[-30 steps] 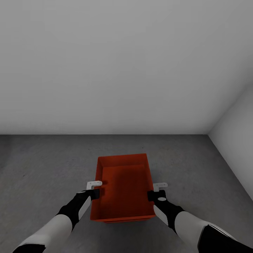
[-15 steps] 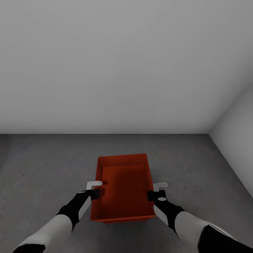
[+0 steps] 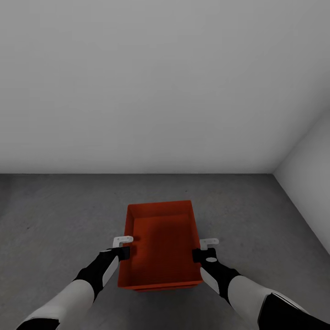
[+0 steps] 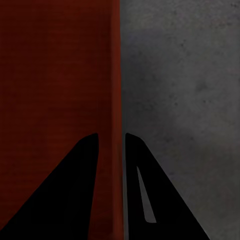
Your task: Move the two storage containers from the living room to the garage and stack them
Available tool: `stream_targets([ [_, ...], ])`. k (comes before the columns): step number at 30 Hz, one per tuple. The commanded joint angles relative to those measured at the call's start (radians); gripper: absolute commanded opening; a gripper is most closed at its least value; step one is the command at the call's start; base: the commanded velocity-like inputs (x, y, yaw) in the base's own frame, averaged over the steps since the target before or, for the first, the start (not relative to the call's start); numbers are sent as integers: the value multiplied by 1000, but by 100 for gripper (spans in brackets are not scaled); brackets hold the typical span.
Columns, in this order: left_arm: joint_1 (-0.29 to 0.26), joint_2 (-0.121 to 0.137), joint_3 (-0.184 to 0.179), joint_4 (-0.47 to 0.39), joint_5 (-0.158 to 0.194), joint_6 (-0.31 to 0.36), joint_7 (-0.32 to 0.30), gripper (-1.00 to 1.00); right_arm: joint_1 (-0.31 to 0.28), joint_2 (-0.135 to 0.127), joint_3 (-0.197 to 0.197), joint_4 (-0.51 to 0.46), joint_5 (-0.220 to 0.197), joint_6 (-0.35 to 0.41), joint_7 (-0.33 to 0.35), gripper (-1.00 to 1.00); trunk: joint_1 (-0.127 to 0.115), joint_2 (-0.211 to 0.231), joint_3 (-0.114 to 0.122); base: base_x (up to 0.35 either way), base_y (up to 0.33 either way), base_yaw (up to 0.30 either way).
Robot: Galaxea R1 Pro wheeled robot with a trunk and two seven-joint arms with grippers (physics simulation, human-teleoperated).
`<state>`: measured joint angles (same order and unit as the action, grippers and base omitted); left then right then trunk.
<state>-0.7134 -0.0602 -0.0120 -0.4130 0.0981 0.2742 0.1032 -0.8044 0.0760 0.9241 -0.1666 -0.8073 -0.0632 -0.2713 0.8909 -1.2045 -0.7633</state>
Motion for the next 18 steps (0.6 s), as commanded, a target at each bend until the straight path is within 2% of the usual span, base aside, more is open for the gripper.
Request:
stream_targets([
  [1,0,3,6,-1,14,6,15,-100,-1,-33,-47,-5,11,-3,-14,-100,4,-8,-4,0,0,0],
  [5,0,3,7,-1,14,6,15,-100,-1,-33,-47,-5,11,-3,-14,-100,19,-36,-16,0,0,0],
  [11,0,3,7,-1,14,6,15,-100,-1,-33,-47,-5,11,-3,-14,-100,19,-36,-16,0,0,0],
  [18,0,3,7,-1,14,6,15,-100,-1,-33,-47,-5,11,-3,-14,-100,46,-85,-38,0,0,0],
])
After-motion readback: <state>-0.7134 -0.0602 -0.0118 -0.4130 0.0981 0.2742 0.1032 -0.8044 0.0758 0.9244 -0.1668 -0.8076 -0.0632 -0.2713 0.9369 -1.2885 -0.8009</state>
